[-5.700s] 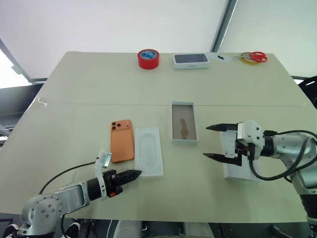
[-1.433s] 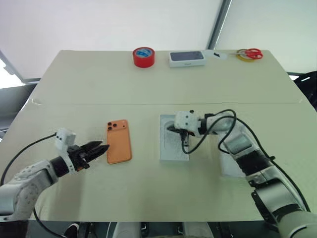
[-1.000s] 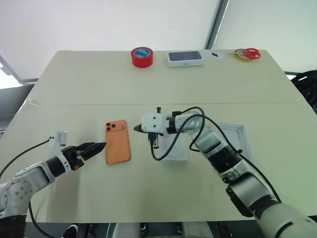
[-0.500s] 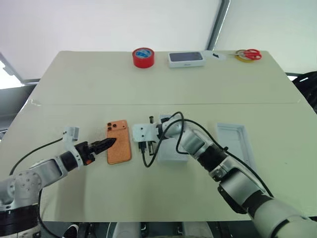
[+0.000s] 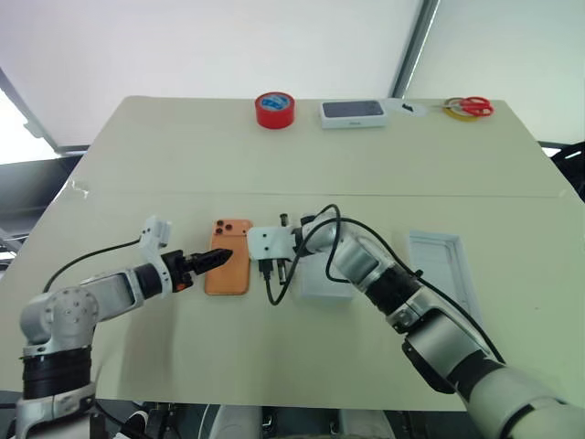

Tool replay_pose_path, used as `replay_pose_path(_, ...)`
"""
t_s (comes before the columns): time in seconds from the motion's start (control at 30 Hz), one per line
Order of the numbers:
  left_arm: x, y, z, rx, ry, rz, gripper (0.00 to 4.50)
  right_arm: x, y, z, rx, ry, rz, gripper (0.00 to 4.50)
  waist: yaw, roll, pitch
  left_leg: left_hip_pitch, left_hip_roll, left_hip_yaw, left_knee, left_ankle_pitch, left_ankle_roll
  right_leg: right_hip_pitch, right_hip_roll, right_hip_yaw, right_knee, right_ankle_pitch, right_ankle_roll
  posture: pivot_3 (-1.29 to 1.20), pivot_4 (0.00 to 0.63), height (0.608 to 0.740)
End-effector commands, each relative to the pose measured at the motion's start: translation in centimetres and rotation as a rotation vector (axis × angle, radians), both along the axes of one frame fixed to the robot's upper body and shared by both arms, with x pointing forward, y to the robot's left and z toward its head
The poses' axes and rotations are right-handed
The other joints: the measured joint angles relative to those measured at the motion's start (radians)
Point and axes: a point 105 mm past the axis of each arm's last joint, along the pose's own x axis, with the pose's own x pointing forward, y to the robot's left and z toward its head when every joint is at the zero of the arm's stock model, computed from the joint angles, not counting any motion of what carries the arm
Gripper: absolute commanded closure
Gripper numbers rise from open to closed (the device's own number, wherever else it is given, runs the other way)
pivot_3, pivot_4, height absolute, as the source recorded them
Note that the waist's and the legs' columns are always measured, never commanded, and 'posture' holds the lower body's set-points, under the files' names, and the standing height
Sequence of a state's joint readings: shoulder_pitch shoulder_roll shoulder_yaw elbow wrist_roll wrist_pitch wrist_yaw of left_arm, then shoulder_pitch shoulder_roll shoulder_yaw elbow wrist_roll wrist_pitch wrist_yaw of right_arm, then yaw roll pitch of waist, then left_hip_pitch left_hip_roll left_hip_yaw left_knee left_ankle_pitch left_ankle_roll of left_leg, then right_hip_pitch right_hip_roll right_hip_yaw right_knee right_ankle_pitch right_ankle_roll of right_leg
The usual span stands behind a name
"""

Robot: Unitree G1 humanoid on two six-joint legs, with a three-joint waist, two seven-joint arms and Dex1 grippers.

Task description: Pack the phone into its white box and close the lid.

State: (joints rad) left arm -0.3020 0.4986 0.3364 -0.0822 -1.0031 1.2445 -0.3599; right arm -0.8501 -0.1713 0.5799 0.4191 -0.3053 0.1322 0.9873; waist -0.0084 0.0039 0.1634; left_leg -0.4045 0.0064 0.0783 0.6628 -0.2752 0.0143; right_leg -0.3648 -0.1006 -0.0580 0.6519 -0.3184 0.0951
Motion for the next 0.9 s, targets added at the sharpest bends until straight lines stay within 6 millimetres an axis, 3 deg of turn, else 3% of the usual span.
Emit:
replay_pose_path(0.03,-0.8,-2.8,-1.1,-0.005,0.098,-0.108,0.07,-0.7,1.3,0.8,0.033,-0.012,0.046,4.50,-0.003,0.000,0.000,0.000,0.000,0.000,0.000,0.000,0.000,0.000,0.000,0.000,0.000,0.000,0.000,0.00,0.150,0.730)
replay_pose_path(0.13,-0.8,-2.8,-0.4,0.002,0.086,-0.117,0.07,-0.5,1.3,0.9,0.036,-0.017,0.039,4.50,-0.009,-0.001,0.000,-0.002,0.000,0.000,0.000,0.000,0.001,0.002,0.000,0.000,0.000,0.000,0.000,0.00,0.150,0.730)
replay_pose_path(0.3,-1.2,-0.6,-1.4,0.003,0.129,-0.058,0.07,-0.4,1.2,0.8,0.033,-0.022,0.035,4.50,-0.014,-0.001,0.000,-0.002,0.000,0.000,0.000,0.000,0.000,0.002,0.002,0.000,0.000,0.000,0.000,0.00,0.150,0.730)
replay_pose_path(0.53,-2.1,0.7,-2.1,-0.007,0.158,-0.045,0.07,-0.3,1.1,0.8,0.034,-0.027,0.031,4.50,-0.036,-0.002,0.000,-0.003,0.001,0.000,0.000,0.001,0.000,0.001,0.003,0.000,-0.001,0.000,0.000,0.00,0.150,0.730)
replay_pose_path(0.67,-1.9,0.7,-1.9,-0.030,0.159,-0.044,1.83,-0.5,1.2,0.8,0.038,-0.024,0.036,4.50,-0.036,-0.002,0.001,-0.003,0.002,0.001,-0.001,0.001,-0.001,0.001,0.003,0.000,-0.001,0.000,0.000,0.00,0.150,0.730)
replay_pose_path(0.9,-2.0,0.9,-2.3,-0.045,0.181,-0.032,1.83,-0.4,1.1,0.8,0.038,-0.031,0.032,4.50,-0.036,-0.003,0.001,-0.003,0.002,0.001,-0.001,0.001,-0.001,0.000,0.003,0.000,-0.001,0.000,0.000,0.00,0.150,0.730)
